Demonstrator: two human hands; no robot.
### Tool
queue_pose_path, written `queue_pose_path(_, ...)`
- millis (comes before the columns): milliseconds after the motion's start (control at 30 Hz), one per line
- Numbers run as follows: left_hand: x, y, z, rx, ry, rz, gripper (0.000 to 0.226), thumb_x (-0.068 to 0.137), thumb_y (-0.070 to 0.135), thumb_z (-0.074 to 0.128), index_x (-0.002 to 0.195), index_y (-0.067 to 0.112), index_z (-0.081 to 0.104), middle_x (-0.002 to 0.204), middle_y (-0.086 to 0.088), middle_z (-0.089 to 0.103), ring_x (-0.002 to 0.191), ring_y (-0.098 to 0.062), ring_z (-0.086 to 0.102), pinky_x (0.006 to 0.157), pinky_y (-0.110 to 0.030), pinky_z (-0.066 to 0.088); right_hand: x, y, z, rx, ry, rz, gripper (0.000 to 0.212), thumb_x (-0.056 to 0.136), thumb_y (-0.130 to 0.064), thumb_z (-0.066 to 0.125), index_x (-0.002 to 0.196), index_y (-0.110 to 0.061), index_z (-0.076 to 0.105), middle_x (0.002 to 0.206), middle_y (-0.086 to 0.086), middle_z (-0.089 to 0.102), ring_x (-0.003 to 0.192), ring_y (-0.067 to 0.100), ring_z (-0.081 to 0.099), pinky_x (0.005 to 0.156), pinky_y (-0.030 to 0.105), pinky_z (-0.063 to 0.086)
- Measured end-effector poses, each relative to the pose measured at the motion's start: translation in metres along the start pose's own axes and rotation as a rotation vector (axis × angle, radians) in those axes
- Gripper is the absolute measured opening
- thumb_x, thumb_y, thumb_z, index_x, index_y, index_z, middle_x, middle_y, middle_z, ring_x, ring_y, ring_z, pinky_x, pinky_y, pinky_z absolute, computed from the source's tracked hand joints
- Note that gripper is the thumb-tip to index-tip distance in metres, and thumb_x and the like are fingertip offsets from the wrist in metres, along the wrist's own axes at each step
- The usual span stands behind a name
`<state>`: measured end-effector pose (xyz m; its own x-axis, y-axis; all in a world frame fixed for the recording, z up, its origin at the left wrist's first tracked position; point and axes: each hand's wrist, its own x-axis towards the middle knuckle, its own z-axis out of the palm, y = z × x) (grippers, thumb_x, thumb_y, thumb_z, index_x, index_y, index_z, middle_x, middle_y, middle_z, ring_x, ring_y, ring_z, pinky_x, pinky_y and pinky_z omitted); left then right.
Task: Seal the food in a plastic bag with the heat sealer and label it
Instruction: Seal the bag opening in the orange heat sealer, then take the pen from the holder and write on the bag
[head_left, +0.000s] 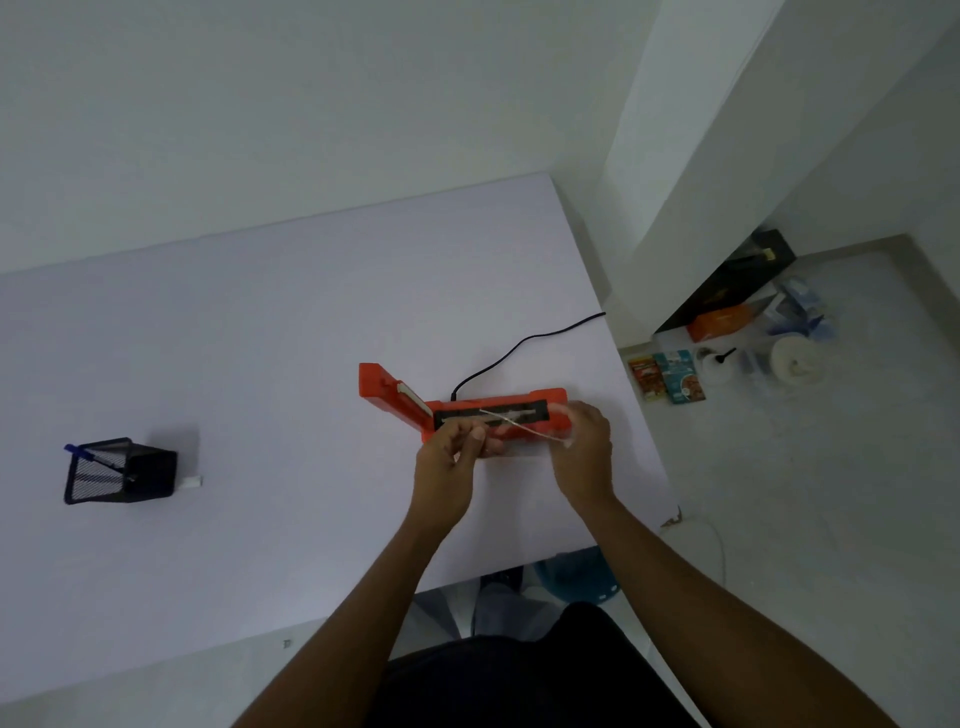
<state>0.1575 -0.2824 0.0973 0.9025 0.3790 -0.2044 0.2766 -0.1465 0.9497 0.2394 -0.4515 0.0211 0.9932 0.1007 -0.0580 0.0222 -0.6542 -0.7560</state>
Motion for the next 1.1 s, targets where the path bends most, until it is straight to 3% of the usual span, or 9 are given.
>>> queue_pose_path(133,-0.014,-0.013,-0.031,-0.003,0.032,-0.049,0.018,0.102,0.013,0.048,0.100,0.008,0.066,0.093,0.002,0.074,0.086,-0.007,0.070,0.076,-0.015,0.055,-0.027,-0.013,0.007,0.167,-0.286,-0.032,0.050,0.078,0.021,0.056,0.108,-0.018,0.066,0.113,-0.003,0.063,0.110,0.016,0.060,0.087,0.007,0.046)
queue_pose_path(200,-0.022,-0.018,-0.047,-0.035,0.045,-0.087,0.019,0.102,0.011,0.048,0.102,0.007,0.066,0.090,-0.002,0.076,0.080,-0.010,0.072,0.072,-0.018,0.056,-0.037,-0.015,0.017,0.191,-0.497,0.025,0.058,0.079,0.020,0.053,0.119,-0.020,0.064,0.115,-0.009,0.061,0.112,0.012,0.059,0.079,0.008,0.047)
queue_pose_path(300,-0.034,-0.026,-0.075,-0.049,0.102,-0.125,0.018,0.102,0.013,0.049,0.099,0.008,0.066,0.087,-0.002,0.077,0.076,-0.013,0.071,0.069,-0.019,0.055,-0.052,-0.025,0.039,0.209,-0.737,0.020,0.059,0.082,0.008,0.066,0.132,-0.024,0.061,0.129,-0.014,0.056,0.121,0.005,0.053,0.083,0.008,0.044)
queue_pose_path(433,-0.048,-0.036,-0.119,-0.065,0.215,-0.175,0.018,0.102,0.015,0.049,0.100,0.008,0.066,0.088,-0.002,0.077,0.075,-0.012,0.070,0.065,-0.016,0.053,-0.068,-0.057,0.073,0.228,-0.888,0.024,0.044,0.087,0.000,0.069,0.124,-0.023,0.068,0.128,-0.012,0.061,0.118,0.003,0.056,0.096,0.018,0.049)
queue_pose_path(533,-0.053,-0.050,-0.151,-0.070,0.294,-0.216,0.019,0.102,0.017,0.048,0.100,0.009,0.065,0.089,0.000,0.077,0.074,-0.011,0.070,0.059,-0.016,0.053,-0.083,-0.076,0.101,0.182,-0.962,0.006,0.052,0.085,-0.002,0.068,0.131,-0.025,0.063,0.126,-0.014,0.062,0.115,0.003,0.057,0.092,0.017,0.050)
queue_pose_path(700,-0.043,-0.071,-0.201,-0.127,0.373,-0.283,0.018,0.101,0.019,0.052,0.103,0.009,0.066,0.088,0.000,0.078,0.075,-0.013,0.070,0.057,-0.018,0.052,-0.099,-0.108,0.156,0.249,-0.894,0.111,0.032,0.085,-0.015,0.077,0.115,-0.023,0.069,0.110,-0.011,0.070,0.101,-0.001,0.063,0.088,0.020,0.050)
queue_pose_path(833,-0.015,-0.093,-0.240,-0.135,0.368,-0.313,0.017,0.100,0.023,0.055,0.103,0.012,0.067,0.089,0.000,0.078,0.080,-0.015,0.072,0.066,-0.027,0.056,-0.102,-0.134,0.198,0.198,-0.751,0.150,0.007,0.089,-0.020,0.071,0.094,-0.022,0.075,0.094,-0.004,0.075,0.089,0.011,0.069,0.084,0.025,0.054)
queue_pose_path(967,0.011,-0.125,-0.272,-0.011,0.244,-0.344,0.026,0.098,0.038,0.055,0.110,0.018,0.066,0.101,0.005,0.075,0.097,-0.010,0.068,0.084,-0.029,0.052,-0.097,-0.156,0.229,0.126,-0.654,0.195,0.011,0.091,-0.009,0.065,0.092,-0.014,0.075,0.088,-0.001,0.073,0.081,0.009,0.066,0.076,0.018,0.049)
queue_pose_path(1100,0.025,-0.156,-0.296,0.129,0.061,-0.485,0.040,0.096,0.048,0.054,0.118,0.017,0.064,0.108,0.001,0.070,0.099,-0.018,0.065,0.093,-0.039,0.052,-0.095,-0.168,0.248,0.118,-0.528,0.301,0.014,0.091,-0.006,0.063,0.098,-0.013,0.073,0.095,0.003,0.073,0.091,0.019,0.069,0.085,0.030,0.056)
